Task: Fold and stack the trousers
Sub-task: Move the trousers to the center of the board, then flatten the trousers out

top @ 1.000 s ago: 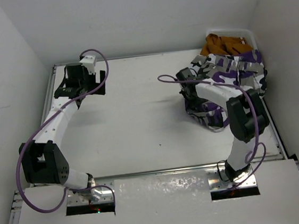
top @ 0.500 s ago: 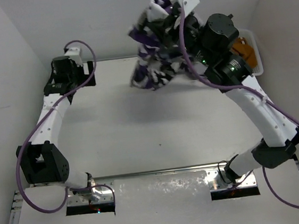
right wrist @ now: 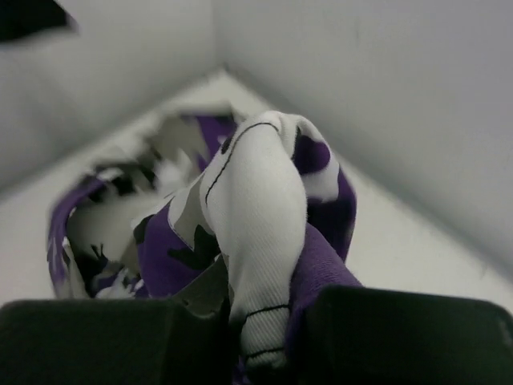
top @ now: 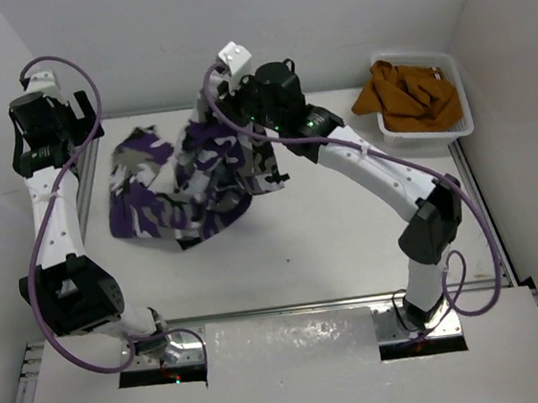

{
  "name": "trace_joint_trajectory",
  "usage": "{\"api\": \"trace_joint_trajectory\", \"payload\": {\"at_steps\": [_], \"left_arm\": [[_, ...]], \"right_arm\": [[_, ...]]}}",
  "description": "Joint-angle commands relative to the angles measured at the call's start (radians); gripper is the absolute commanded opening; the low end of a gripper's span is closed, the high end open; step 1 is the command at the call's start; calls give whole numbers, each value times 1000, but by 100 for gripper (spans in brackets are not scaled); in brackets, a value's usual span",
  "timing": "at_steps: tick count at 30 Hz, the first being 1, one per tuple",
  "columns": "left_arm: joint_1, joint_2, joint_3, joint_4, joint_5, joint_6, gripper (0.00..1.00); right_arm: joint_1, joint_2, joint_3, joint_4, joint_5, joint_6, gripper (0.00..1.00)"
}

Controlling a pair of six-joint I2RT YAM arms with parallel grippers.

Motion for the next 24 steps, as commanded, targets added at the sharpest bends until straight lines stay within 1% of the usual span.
{"api": "trace_joint_trajectory", "payload": {"at_steps": [1, 2, 3, 4, 5, 6, 7, 8, 9, 10, 11, 13, 14, 16, 17, 18, 19, 20, 21, 22, 23, 24], "left_arm": [[2, -3, 41, 2, 65, 63, 96], [2, 2, 32, -5, 92, 77, 95], [1, 6, 22, -8, 112, 88, 94], [1, 13, 13, -10, 127, 103, 94], [1, 26, -5, -21, 145, 110, 92], [-1, 34, -13, -33, 158, 120, 91], [-5, 42, -21, -44, 168, 148, 90], [-10, 49, -28, -74, 161, 165, 90], [-12, 63, -44, -91, 150, 180, 90], [-12, 71, -51, -111, 138, 206, 90], [-12, 86, -67, -146, 89, 220, 90], [-5, 97, -90, -183, 16, 272, 91], [-2, 106, -119, -189, 6, 284, 93], [31, 115, -148, -197, -38, 306, 94], [47, 128, -166, -202, -39, 307, 95], [65, 137, -171, -203, -39, 303, 95], [105, 160, -182, -200, -26, 297, 95], [122, 175, -183, -196, -25, 294, 95], [143, 192, -185, -194, -26, 286, 95], [148, 233, -177, -190, -46, 284, 95], [151, 256, -170, -188, -61, 277, 96], [156, 278, -163, -185, -68, 266, 96]], "right_arm": [[-171, -6, 29, -78, -11, 184, 2], [-210, 31, 78, -144, -49, 245, 14], [-265, 76, 118, -206, -78, 245, 33], [-283, 178, 162, -337, -104, 227, 55], [-297, 238, 281, -420, -77, 163, 94], [-316, 297, 352, -500, -21, 143, 99], [-326, 387, 409, -634, 66, 144, 99], [-342, 407, 475, -680, 67, 206, 99], [-378, 408, 462, -700, 46, 254, 99], [-391, 350, 415, -656, 6, 290, 99], [-397, 301, 249, -600, 6, 320, 99], [-397, 204, 84, -460, 6, 314, 98], [-397, 134, -23, -450, 6, 308, 94], [-396, 92, -84, -484, 18, 299, 34], [-396, 61, -145, -498, 36, 302, 8], [-396, 44, -191, -499, 29, 311, 3], [-396, 27, -295, -466, 9, 331, 12], [-396, -2, -348, -434, -11, 350, 26], [-397, -13, -406, -362, -32, 376, 45], [-402, -17, -493, -328, -40, 424, 56], [-405, -17, -520, -300, -39, 448, 66], [-411, -1, -538, -280, -34, 471, 69]]}}
